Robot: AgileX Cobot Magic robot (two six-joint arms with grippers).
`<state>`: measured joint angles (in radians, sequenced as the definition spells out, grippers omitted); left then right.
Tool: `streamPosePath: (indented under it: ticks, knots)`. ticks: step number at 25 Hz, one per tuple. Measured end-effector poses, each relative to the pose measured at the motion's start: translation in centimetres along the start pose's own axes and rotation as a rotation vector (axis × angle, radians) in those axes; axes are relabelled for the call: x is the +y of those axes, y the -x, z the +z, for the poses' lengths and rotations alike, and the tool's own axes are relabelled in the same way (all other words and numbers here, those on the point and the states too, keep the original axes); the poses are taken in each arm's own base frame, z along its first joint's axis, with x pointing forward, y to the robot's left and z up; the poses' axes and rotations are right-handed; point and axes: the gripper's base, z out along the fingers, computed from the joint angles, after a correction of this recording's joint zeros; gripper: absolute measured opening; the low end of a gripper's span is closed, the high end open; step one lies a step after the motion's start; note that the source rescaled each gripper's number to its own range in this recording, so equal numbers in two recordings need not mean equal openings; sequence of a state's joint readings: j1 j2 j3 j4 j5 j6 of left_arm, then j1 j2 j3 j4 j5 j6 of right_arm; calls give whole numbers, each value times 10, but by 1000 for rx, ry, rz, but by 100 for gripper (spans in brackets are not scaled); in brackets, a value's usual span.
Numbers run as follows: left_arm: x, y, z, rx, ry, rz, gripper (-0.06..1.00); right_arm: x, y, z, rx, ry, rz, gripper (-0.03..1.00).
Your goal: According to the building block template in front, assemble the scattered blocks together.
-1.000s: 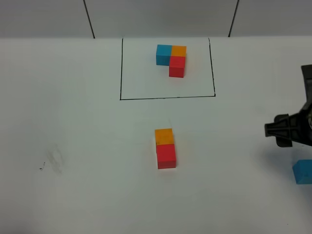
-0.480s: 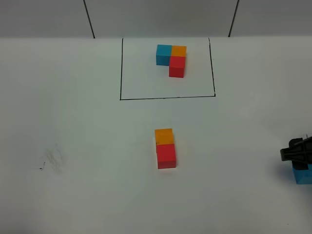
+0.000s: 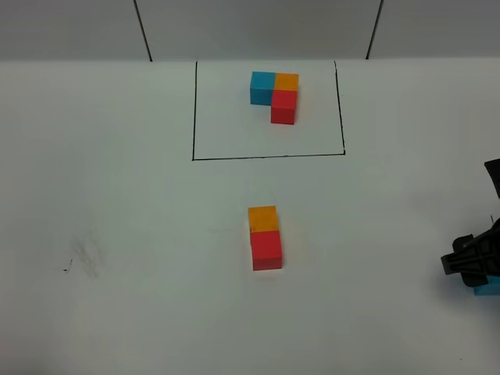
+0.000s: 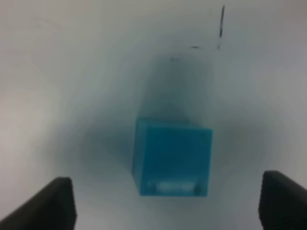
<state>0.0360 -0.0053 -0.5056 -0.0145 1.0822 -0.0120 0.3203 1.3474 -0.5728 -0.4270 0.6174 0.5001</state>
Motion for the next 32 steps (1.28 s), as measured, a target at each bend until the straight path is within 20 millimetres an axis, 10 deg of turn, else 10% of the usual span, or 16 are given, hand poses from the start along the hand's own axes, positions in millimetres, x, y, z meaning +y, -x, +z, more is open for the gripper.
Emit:
streamPosePath:
  ticks: [23,32]
  knots:
    - [0,0,0,0,0,0,0,-8,2,74,130,22,18,81]
    - [0,0,0,0,0,0,0,-7,3,77,125,26,7,47]
